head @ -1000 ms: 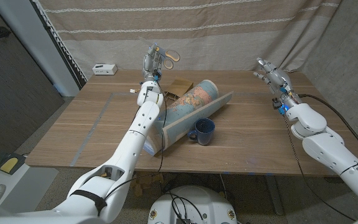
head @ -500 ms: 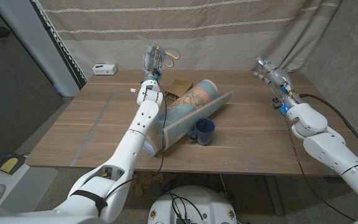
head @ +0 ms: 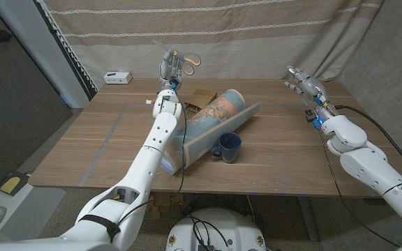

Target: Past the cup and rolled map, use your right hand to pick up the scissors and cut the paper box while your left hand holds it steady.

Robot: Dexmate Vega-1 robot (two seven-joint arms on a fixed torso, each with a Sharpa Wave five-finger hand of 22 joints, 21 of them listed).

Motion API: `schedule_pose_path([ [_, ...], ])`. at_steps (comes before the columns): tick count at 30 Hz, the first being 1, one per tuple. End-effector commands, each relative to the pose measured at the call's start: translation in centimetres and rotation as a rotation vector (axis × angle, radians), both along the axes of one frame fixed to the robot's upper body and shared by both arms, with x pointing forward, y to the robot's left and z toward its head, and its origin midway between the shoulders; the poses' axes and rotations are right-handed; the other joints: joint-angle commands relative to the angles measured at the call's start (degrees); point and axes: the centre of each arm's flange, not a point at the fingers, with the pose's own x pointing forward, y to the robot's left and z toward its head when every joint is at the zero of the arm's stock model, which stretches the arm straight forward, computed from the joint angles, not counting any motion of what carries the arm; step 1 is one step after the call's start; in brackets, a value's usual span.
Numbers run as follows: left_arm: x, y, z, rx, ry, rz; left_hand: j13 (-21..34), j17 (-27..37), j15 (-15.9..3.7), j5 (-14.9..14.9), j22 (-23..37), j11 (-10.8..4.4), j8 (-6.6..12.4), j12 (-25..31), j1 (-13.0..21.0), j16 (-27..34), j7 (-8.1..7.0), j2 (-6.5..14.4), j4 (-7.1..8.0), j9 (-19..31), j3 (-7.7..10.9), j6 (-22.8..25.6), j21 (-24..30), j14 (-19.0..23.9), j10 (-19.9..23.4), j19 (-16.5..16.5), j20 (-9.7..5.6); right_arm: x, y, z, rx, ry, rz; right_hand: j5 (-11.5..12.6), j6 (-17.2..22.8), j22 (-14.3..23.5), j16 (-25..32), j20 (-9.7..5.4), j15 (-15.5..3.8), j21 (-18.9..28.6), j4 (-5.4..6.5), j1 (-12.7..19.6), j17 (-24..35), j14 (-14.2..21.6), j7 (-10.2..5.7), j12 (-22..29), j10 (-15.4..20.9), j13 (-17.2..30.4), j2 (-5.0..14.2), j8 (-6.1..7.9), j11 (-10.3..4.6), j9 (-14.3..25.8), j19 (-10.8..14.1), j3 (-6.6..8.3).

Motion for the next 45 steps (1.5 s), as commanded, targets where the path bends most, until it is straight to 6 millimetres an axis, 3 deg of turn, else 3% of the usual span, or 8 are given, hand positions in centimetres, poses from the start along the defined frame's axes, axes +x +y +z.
schedule_pose_path([
  [1,0.1,0.2,-0.6,-0.034,0.019,-0.024,0.1,0.3,-5.02,0.2,-0.1,-0.50,-0.05,0.0,0.4,0.3,0.44,0.7,2.14,0.2,2.45,0.6,0.5,4.9,-0.1,-0.1,-5.52,-0.6,1.0,0.6,-0.022,-0.028,-0.001,-0.1,0.6,0.1,0.0,0.54,0.21,-0.4,0.06,0.8,0.2,-0.2,-1.16,0.0,0.1,0.2,0.03,-0.26,0.10,0.3,-1.1,0.29],
  [9,0.0,0.3,-0.6,-0.040,0.019,-0.031,0.0,0.2,-5.03,0.2,-0.2,-0.29,-0.11,0.0,0.4,0.3,0.55,0.6,2.10,0.3,2.51,0.7,0.7,4.9,0.1,0.0,-5.53,-1.0,1.5,0.7,-0.037,-0.029,0.005,-0.1,1.3,0.2,0.1,0.92,0.43,-0.5,0.01,1.2,0.1,-0.1,-1.47,0.0,0.2,0.2,0.10,-0.17,-0.07,0.4,-2.1,0.42],
  [26,-2.5,2.2,1.0,-0.033,0.006,0.035,-0.1,0.3,-5.02,0.2,-0.3,-0.21,-0.28,0.0,0.4,0.4,0.57,0.6,2.06,0.4,2.62,0.6,0.9,5.1,0.0,0.0,-5.55,-1.1,2.4,0.5,-0.046,-0.020,0.019,-0.1,1.6,0.2,0.0,1.10,0.48,-0.3,-0.12,2.0,0.1,-0.2,-1.54,-0.1,0.1,0.1,0.28,-0.32,0.02,0.4,-2.5,0.70],
  [45,-3.1,3.2,2.0,-0.061,-0.019,0.051,0.0,0.3,-5.03,0.2,-0.5,-0.51,-0.49,-0.1,0.3,0.4,0.30,0.6,2.09,0.4,2.76,0.6,1.0,5.0,-0.2,-0.2,-5.56,-1.9,3.5,0.9,-0.068,-0.021,0.017,-0.2,1.8,0.2,0.0,0.90,0.50,-0.3,-0.10,2.5,0.1,-0.5,-1.47,-0.2,0.1,0.1,0.44,-0.55,0.08,0.4,-3.1,0.92],
])
